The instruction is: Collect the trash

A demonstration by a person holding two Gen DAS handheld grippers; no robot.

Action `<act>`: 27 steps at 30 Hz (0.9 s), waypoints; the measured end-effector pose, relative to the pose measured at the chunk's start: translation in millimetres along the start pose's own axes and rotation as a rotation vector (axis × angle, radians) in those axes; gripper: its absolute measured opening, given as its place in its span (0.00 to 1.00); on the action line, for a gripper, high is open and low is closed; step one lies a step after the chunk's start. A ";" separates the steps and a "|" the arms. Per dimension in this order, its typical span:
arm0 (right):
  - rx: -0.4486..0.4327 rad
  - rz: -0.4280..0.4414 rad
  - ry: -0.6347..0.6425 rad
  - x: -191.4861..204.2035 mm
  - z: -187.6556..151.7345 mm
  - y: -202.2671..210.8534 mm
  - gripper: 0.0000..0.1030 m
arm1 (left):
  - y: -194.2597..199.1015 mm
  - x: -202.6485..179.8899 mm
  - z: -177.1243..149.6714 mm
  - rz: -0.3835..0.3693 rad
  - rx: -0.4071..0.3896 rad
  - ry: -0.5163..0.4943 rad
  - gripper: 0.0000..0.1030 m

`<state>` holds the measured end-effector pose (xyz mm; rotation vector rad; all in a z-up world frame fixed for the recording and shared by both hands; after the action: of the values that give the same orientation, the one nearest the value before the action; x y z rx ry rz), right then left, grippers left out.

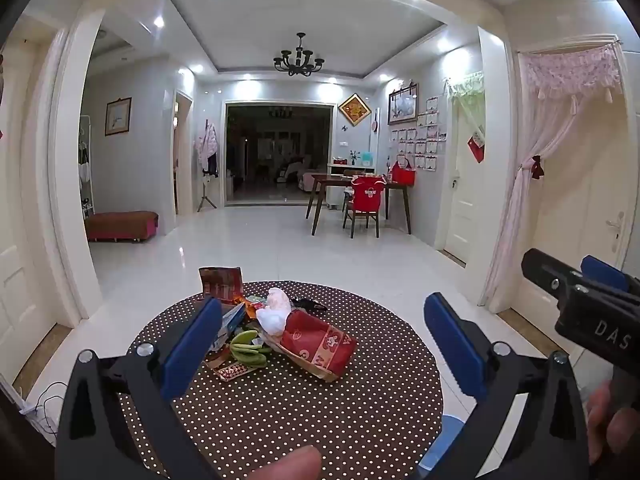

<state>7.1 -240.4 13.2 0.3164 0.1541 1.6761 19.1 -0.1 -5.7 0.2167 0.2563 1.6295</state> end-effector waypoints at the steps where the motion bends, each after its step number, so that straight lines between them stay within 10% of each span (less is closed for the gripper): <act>1: -0.001 -0.001 0.001 0.0 0.1 0.0 0.95 | 0.0 -0.3 0.1 -0.001 0.000 -0.001 0.96; 27: 0.007 0.000 0.007 1.4 1.1 -3.2 0.95 | -4.3 7.0 -1.3 -0.020 0.014 0.035 0.96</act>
<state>10.3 -238.7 13.5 0.3158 0.1657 1.6770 22.3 7.1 -8.3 0.1958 0.2957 1.6127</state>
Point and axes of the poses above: each gripper's, at about its wrist camera, not at the fingertips, and y roughly against the way its jaws point, x to its left, z to its top, the point moved 2 cm from there along -y, roughly the way its jaws point, and after that the axes turned 4 degrees about z, right-handed, at the moved point
